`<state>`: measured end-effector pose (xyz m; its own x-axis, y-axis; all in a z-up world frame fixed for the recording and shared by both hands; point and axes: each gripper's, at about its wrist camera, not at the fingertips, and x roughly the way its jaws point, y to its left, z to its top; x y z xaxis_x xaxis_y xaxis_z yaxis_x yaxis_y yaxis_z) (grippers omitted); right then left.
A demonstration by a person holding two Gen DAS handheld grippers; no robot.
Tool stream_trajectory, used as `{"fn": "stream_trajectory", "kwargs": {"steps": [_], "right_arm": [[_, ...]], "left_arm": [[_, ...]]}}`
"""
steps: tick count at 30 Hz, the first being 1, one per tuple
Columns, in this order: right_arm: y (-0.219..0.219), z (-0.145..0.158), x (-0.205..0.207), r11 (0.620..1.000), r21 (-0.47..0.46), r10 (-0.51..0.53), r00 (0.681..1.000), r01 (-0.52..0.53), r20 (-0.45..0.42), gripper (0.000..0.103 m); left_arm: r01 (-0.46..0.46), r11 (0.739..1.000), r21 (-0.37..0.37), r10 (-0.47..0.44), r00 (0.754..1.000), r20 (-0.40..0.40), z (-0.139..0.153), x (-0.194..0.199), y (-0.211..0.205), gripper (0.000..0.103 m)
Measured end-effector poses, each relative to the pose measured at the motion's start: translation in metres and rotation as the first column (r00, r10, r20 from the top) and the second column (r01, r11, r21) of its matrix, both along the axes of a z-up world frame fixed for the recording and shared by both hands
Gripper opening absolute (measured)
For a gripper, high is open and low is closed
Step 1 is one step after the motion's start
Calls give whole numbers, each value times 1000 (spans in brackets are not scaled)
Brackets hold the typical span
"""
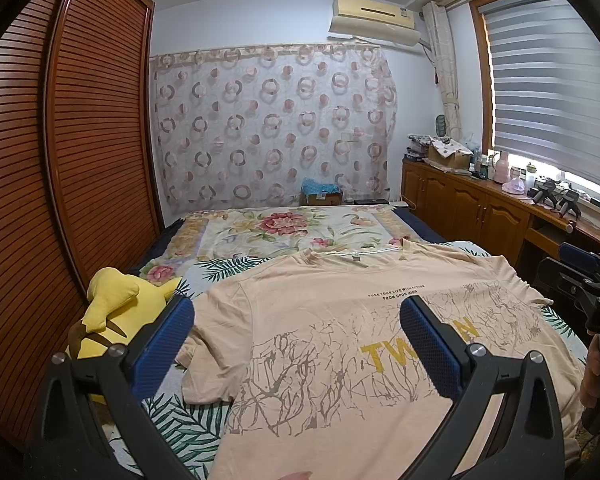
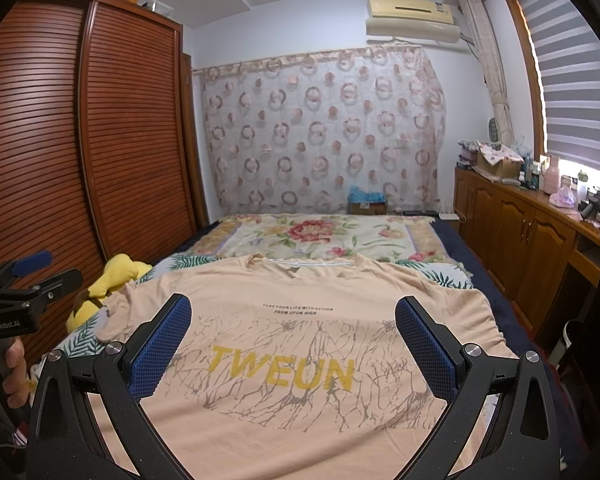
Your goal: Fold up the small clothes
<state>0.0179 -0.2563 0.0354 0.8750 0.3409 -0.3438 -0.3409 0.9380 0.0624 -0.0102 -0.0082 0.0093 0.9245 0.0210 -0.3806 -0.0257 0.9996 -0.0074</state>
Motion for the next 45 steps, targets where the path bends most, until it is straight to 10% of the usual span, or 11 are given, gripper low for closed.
{"fn": "stream_trajectory", "kwargs": {"steps": [45], "right_arm": [[25,-15,16,1000,-23,4,999,-5,-46,103]], "left_arm": [[-27,1000,2,27,998,-56,-17,13,16,103]]}}
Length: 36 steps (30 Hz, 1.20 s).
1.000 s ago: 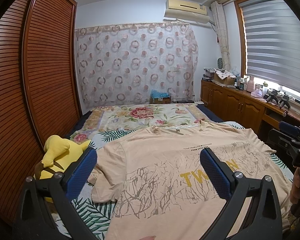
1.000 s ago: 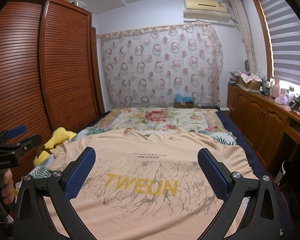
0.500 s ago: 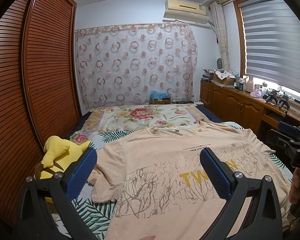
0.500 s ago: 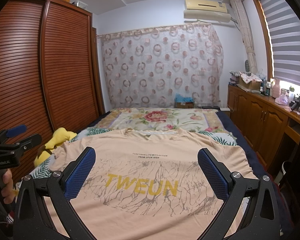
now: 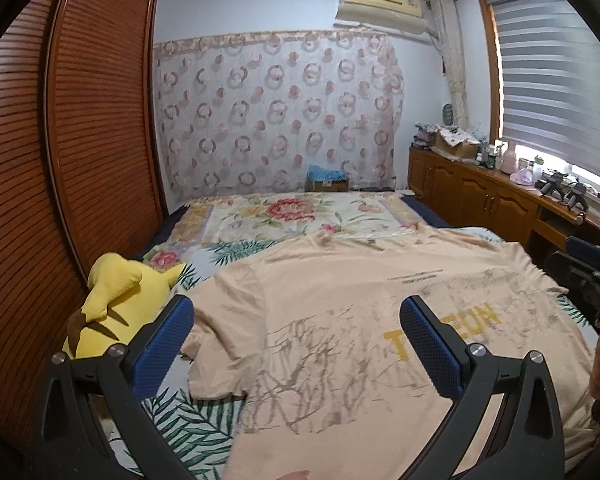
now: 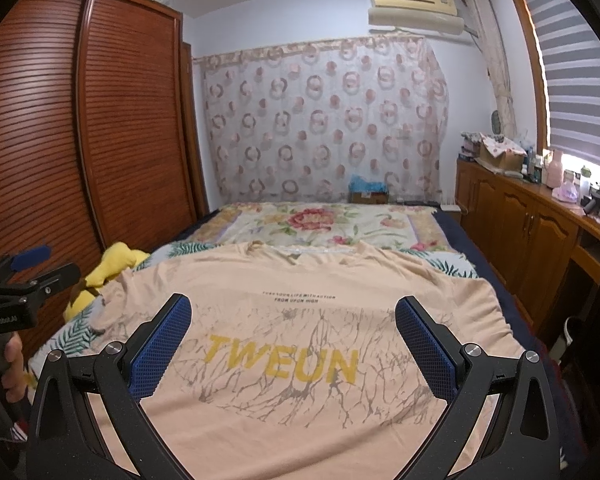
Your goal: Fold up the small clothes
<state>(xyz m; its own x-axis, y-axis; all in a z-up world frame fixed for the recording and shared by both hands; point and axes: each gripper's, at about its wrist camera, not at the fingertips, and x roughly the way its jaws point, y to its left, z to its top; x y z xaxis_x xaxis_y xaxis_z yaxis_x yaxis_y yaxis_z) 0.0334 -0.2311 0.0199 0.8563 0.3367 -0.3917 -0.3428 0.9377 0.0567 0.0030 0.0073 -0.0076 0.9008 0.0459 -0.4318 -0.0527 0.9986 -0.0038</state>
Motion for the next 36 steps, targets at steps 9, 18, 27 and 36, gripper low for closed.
{"fn": "stream_trajectory", "kwargs": {"steps": [9,18,27,36], "right_arm": [[20,-5,15,998,-23,54,999,-54,-5,103],[35,-18,24,994,-38,98,995,-99,-34,103],[53,-34,43,985,-75,146,985,-154,-97,103],[81,-79,69,953,-105,248,932,-284,-266,103]], "left_arm": [[-13,1000,-3,13,997,-81,-26,21,35,103],[-41,999,3,41,983,-181,-55,47,78,103],[-40,999,-22,31,948,-317,-84,79,118,103],[-38,995,-92,2,931,-365,-91,96,157,92]]}}
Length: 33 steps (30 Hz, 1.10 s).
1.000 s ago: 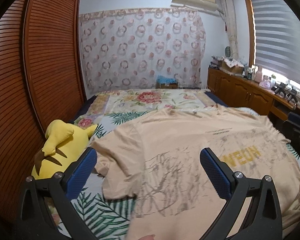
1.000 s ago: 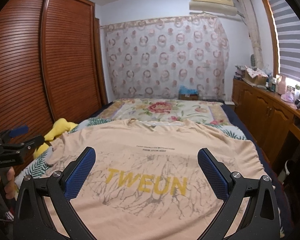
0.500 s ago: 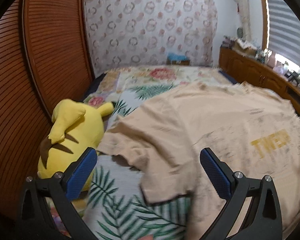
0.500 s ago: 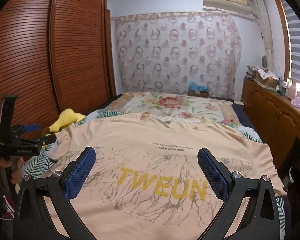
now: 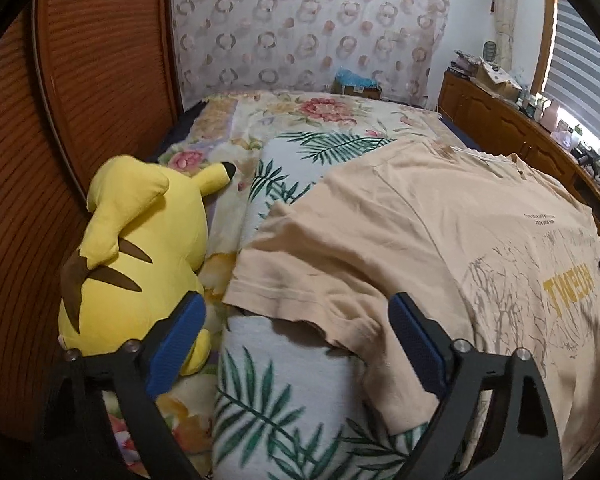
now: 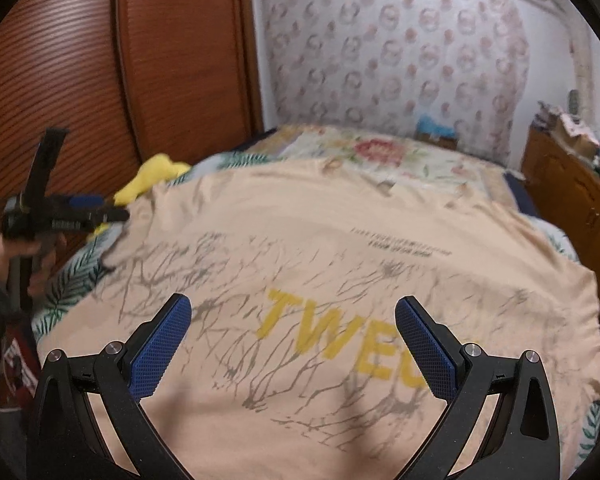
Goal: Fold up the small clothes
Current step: 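Move the left gripper to the shirt's side edge and grasp it, then lift the grasped side edge with the left gripper, fold it inward, release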
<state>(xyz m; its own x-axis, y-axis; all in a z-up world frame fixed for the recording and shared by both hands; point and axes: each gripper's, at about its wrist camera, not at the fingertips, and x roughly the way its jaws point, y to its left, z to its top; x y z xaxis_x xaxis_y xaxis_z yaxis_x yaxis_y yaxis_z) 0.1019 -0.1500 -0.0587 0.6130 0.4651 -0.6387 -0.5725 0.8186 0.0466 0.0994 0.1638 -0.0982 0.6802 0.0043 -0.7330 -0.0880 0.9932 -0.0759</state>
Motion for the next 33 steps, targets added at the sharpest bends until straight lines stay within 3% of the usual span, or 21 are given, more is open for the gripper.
{"fn": "stream_trajectory", "kwargs": {"steps": [3,6,8,10,15,18,20,28,33], "right_arm": [[5,-6,3,1000,-9,30,999,-30,-33,103],[12,-12,4,998,-26,58,997,-60,-56,103],[16,-17,4,996,-35,74,995,-76,-71,103],[18,-21,4,995,-41,86,993,-89,-86,102],[19,-26,4,993,-54,97,991,-103,-96,100],[22,-30,5,992,-66,102,989,-109,-104,100],[21,-30,4,992,-67,103,989,-110,-102,100],[19,-30,5,992,-65,100,989,-107,-109,100],[18,-31,6,992,-61,99,989,-106,-110,100]], "left_arm": [[-5,999,-32,5,1000,-13,-2,4,12,90],[-3,1000,-16,2,999,-41,-8,11,17,86],[6,1000,-24,-7,998,-58,-13,15,19,70],[25,999,-41,-28,997,-72,-18,17,22,63],[40,999,-36,-43,996,-80,-24,18,22,60],[56,996,-63,-60,996,-67,-24,20,24,47],[48,999,-12,-48,997,-60,-22,18,21,33],[79,983,163,-79,997,-9,-8,11,-4,8],[98,987,126,-104,994,37,10,11,-12,3]]}}
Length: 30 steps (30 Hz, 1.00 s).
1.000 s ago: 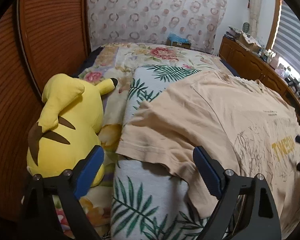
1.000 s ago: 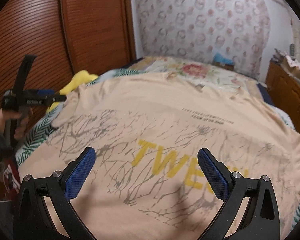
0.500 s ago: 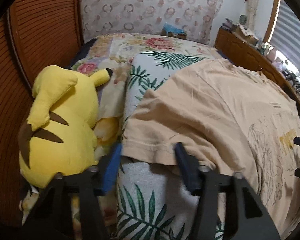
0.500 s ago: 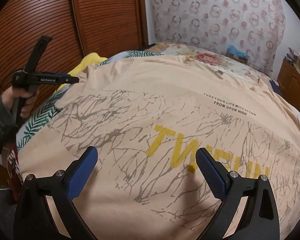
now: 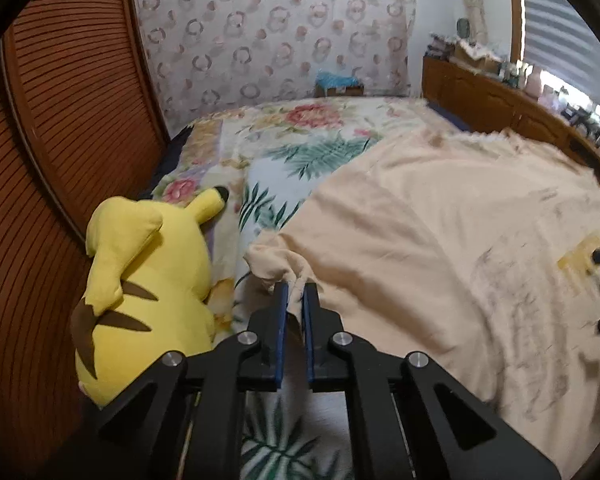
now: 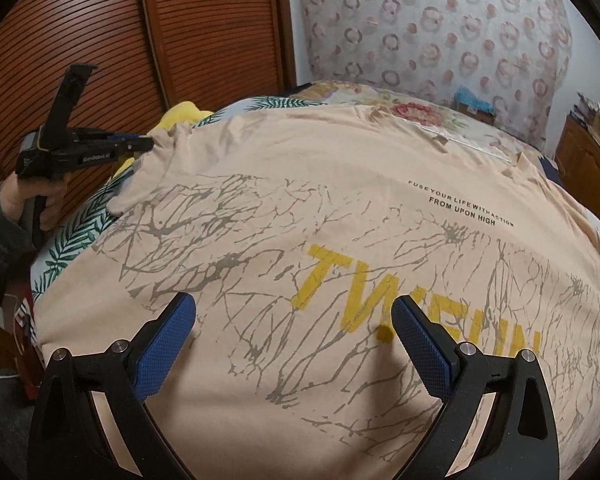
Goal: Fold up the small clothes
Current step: 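Lift the grasped side edge with the left gripper, fold it inward, release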
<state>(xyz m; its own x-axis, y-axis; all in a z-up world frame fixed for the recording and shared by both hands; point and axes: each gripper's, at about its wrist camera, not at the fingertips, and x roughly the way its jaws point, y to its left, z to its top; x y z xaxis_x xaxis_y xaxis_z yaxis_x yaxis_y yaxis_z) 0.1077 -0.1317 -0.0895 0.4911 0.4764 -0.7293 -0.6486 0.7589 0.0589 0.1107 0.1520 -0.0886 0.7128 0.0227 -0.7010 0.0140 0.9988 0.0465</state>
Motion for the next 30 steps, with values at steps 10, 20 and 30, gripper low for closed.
{"fn": "stream_trajectory", "kwargs": {"steps": [10,20,30], "right_arm": [[-14,7,0,1000,17,-23,999,22,24,100],[-52,25,8,992,63,-111,992,108,54,100],[-64,20,12,989,70,-137,990,134,43,100]], "left_arm": [[181,977,-111,-172,981,87,58,4,-63,3],[308,946,-96,-298,949,106,91,12,-137,17],[257,965,-44,-254,965,70,71,-1,-120,41]]}}
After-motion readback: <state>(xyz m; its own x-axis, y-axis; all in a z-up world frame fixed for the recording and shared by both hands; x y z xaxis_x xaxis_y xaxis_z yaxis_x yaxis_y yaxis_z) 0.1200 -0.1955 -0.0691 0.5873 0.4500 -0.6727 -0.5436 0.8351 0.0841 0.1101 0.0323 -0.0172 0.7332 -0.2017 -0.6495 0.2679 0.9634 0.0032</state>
